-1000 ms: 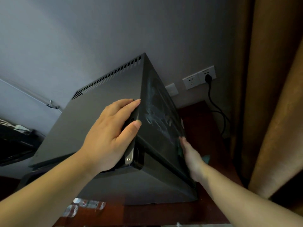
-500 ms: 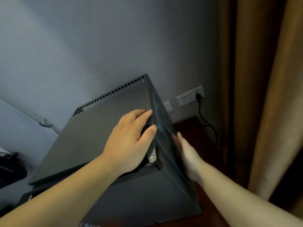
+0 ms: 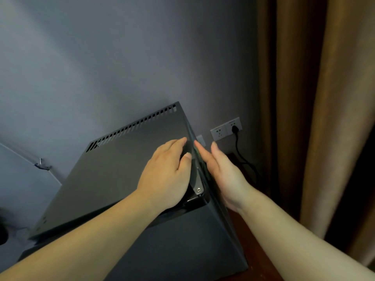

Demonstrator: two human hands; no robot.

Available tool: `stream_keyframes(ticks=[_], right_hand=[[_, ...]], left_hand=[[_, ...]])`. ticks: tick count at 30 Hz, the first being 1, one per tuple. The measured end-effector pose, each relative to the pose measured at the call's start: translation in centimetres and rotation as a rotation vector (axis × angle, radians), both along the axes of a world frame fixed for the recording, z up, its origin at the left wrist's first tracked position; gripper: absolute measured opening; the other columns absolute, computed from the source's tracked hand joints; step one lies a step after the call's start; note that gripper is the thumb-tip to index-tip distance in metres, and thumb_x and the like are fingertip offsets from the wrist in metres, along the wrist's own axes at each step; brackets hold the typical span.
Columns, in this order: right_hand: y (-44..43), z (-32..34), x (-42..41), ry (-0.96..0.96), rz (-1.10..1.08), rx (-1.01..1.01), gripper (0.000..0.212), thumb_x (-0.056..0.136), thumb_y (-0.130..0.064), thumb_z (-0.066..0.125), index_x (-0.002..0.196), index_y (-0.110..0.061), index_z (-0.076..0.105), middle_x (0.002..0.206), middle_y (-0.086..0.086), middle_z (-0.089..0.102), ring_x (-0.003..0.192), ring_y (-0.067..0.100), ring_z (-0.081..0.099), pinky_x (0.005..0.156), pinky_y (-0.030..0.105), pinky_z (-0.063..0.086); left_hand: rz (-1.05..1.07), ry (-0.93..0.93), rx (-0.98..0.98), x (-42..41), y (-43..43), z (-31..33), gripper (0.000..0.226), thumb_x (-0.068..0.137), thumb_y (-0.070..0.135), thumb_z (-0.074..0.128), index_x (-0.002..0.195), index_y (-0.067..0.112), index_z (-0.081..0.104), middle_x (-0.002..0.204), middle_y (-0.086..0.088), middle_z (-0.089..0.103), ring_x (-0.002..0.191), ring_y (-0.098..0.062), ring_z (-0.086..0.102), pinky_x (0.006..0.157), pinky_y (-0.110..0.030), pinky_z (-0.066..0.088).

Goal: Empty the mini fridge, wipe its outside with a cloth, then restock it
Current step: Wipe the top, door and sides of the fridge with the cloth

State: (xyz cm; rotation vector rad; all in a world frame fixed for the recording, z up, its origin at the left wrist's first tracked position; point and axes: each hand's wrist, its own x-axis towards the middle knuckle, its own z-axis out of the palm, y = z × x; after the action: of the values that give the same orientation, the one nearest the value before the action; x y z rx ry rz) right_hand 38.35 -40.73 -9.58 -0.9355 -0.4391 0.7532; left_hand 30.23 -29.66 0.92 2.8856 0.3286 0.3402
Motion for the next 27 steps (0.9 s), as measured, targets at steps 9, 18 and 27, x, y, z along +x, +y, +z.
stream_keyframes(ticks=[9,18,27], right_hand=[[-0.9,-1.7,-1.2,0.032,0.025,-0.066,0.061,0.093,-0.073,0.037,0.146,-0.043,0.046,0.147,-0.015,0.053,0.136,0.005,0.048,0.121,0.04,0.029],[0.5,-0.8,0.5,-0.114,0.004,-0.015,0.072,0.077,-0.089,0.043,0.143,-0.058,0.041,0.157,-0.026,0.034,0.146,-0.004,0.026,0.125,0.041,0.016],[2.6,1.5,7.0,-0.126,0.114,-0.092,0.094,0.059,-0.1,0.048,0.14,-0.054,0.048,0.153,-0.023,0.042,0.144,0.004,0.036,0.123,0.038,0.021]], left_hand=[[-0.02,-0.003,-0.001,0.1,0.1,0.1,0.052,0.104,0.042,0.032,0.155,0.027,0.035,0.157,0.014,0.036,0.145,-0.005,0.026,0.118,-0.026,0.024],[-0.046,0.111,0.035,0.7,0.4,0.9,0.056,0.103,0.048,0.035,0.156,0.029,0.031,0.156,0.019,0.029,0.145,-0.001,0.019,0.122,-0.027,0.017],[0.048,0.201,0.115,5.5,2.5,2.8,0.069,0.097,0.061,0.027,0.158,0.03,0.027,0.16,0.016,0.024,0.146,-0.002,0.013,0.114,-0.018,0.012]])
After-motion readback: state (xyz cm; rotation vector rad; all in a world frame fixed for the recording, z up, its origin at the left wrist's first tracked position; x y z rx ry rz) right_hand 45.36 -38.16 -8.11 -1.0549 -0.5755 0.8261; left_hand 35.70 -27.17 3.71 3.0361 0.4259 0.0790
